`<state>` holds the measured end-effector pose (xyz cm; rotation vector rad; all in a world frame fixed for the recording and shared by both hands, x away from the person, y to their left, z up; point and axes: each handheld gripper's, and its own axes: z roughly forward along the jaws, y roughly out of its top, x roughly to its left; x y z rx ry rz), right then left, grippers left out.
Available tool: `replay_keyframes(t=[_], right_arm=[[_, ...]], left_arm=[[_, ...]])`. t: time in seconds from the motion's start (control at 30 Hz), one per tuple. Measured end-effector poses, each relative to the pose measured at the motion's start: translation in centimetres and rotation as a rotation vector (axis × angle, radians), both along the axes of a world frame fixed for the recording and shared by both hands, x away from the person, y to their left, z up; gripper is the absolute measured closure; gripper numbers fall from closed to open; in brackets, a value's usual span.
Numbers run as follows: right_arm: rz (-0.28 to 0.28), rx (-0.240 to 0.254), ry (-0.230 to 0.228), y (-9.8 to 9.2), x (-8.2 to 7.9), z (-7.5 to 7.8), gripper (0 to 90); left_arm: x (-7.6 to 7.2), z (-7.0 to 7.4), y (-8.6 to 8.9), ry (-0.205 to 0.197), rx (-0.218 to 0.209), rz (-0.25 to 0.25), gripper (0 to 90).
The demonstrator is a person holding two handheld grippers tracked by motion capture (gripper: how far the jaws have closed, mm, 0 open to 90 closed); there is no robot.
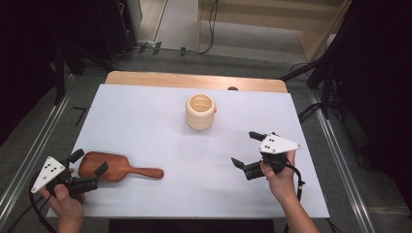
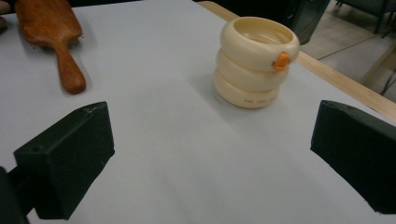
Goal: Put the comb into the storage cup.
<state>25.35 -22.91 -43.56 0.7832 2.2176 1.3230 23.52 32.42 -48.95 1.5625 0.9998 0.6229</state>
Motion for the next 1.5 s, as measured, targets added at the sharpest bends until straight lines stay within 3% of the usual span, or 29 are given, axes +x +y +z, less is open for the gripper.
replay_keyframes(t=[0.3, 0.77, 1.5], right_arm=[[0.105, -0.062, 0.017, 4.0, 1.3, 0.8, 0.0], [0.200, -0.142, 0.047, 9.5, 2.9, 1.3, 0.0], [0.320, -0.224, 0.082, 16.9, 4.7, 1.2, 0.0]], left_arm=[[0.0, -0.1, 0.1, -0.004, -0.008, 0.002, 0.0], [-0.1, -0.1, 0.1, -0.007, -0.009, -0.001, 0.0], [0.0, 0.0, 0.1, -0.010, -0.005, -0.008, 0.0]])
